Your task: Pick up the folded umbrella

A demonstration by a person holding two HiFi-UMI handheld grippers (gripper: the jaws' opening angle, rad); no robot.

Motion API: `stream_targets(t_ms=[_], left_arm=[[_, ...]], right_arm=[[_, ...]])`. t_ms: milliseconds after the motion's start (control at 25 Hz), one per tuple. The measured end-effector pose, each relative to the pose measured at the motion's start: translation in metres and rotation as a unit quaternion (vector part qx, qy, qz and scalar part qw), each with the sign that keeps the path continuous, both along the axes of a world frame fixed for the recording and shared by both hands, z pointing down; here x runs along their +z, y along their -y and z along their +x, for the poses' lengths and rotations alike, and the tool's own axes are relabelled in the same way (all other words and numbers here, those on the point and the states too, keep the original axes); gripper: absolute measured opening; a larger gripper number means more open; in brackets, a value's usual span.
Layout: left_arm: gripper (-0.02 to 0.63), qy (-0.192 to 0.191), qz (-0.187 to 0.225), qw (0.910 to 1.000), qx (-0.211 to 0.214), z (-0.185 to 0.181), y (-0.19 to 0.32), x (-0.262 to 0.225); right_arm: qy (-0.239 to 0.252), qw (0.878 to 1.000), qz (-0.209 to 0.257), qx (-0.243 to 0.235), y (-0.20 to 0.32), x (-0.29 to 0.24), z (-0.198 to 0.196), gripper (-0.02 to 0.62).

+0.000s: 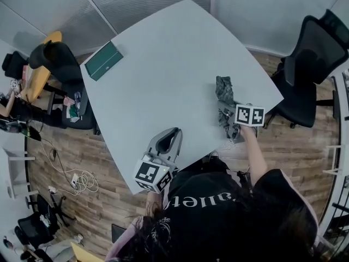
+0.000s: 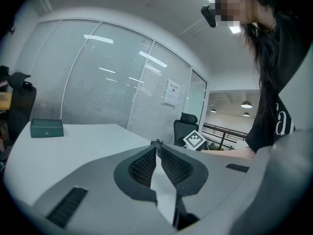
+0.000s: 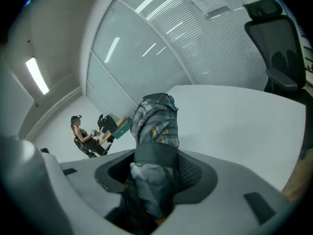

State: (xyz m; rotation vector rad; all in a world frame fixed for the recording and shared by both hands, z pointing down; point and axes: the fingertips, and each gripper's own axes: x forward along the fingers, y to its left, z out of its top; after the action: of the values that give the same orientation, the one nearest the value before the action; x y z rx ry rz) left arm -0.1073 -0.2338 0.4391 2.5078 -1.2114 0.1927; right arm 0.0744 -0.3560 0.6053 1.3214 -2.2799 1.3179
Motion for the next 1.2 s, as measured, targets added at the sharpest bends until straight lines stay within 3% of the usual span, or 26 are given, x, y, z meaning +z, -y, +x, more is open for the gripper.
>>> stream_targets(t_ms=[240, 600, 840, 1200], left_arm=[[0.046, -0.005, -0.003, 0.9997, 0.024, -0.005, 0.0, 0.006], [0.046, -0.018, -0.013, 0.9962, 0.084, -0.011, -0.001, 0.018], [0.046, -0.022, -0.011, 0.9935, 0.111, 0.002, -0.01, 0.022], [0.046, -0.025, 0.003, 0.9936, 0.11, 0.028, -0.03, 0.01]], right_arm=[[0.041, 0.998, 0.042, 0.004, -0.033, -0.053, -0.025, 0.236], [0.069, 0.995, 0.056, 0.045, -0.078, -0.088, -0.048, 0.236], [0.072, 0.994, 0.062, 0.059, -0.107, -0.097, -0.043, 0.236], [0.068, 0.994, 0.065, 0.06, -0.155, -0.109, -0.018, 0.236]])
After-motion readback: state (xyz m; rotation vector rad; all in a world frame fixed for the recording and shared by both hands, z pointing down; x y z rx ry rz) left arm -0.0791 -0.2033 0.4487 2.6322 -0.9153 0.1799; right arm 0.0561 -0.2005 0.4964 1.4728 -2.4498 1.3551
